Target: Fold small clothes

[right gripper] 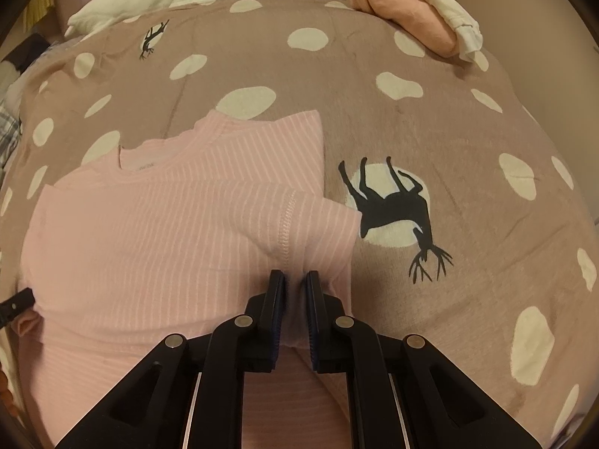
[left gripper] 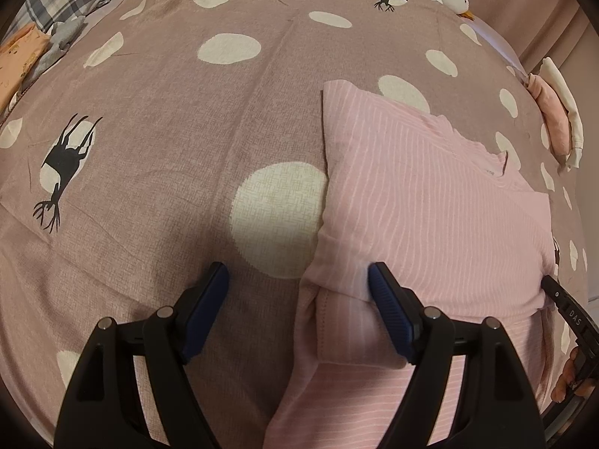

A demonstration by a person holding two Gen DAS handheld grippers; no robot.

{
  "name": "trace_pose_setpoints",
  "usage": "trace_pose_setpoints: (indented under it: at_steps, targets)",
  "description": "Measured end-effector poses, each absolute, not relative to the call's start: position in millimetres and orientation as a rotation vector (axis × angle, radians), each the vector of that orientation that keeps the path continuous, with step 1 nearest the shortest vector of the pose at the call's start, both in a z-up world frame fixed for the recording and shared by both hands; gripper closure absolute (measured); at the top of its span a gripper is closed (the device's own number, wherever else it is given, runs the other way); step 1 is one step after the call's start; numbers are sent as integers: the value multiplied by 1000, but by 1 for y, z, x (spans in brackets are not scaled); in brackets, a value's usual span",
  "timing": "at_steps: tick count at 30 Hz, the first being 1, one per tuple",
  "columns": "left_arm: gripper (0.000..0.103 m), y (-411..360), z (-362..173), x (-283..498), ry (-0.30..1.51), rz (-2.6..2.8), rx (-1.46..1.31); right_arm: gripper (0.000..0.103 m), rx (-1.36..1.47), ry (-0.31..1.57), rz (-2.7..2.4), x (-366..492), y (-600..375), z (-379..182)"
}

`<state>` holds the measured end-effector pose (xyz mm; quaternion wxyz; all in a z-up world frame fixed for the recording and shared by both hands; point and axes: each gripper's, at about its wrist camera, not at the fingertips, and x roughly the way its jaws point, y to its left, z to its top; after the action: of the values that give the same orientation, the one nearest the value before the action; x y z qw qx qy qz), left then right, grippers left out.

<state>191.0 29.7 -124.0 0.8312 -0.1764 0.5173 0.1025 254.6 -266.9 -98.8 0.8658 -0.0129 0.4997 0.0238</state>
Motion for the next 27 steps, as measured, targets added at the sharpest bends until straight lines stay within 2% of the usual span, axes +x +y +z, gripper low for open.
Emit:
trace_pose_setpoints:
  at_steps: [27]
  targets:
    - [21,31,-126,190,1106,214,-389,95,-15,1044,48,254,-270,-104]
